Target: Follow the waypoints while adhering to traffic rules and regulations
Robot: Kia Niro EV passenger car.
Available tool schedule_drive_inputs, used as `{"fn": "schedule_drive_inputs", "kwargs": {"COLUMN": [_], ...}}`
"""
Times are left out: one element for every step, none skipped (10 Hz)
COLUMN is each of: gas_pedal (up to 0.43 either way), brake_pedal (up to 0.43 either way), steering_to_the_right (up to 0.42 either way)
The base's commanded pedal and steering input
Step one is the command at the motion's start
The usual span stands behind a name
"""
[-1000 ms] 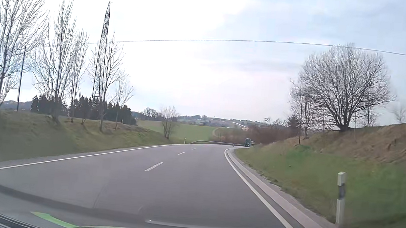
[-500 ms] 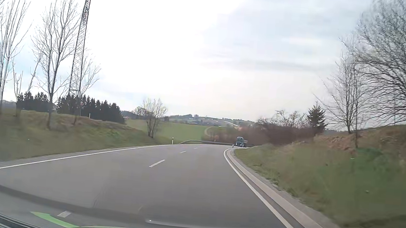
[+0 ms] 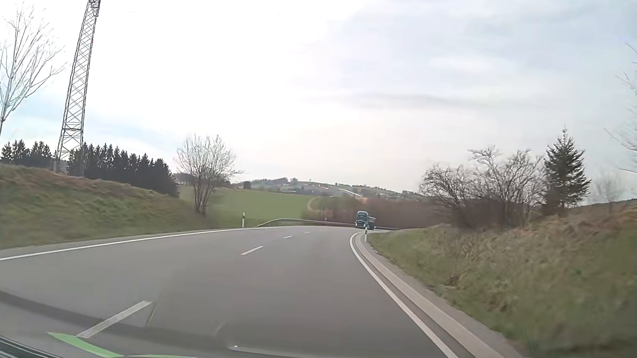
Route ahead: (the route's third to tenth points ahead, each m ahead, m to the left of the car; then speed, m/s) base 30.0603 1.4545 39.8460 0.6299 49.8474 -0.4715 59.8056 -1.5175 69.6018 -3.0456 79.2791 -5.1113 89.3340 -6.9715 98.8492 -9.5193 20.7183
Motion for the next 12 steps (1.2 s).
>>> {"fn": "schedule_drive_inputs", "kwargs": {"gas_pedal": [0.047, 0.047, 0.047, 0.047, 0.059, 0.059, 0.059, 0.059, 0.059, 0.059, 0.059, 0.059], "brake_pedal": [0.0, 0.0, 0.0, 0.0, 0.0, 0.0, 0.0, 0.0, 0.0, 0.0, 0.0, 0.0], "steering_to_the_right": [0.016, 0.016, 0.016, 0.017, 0.017, 0.017, 0.017, 0.015, 0.015, 0.015, 0.015, 0.015]}}
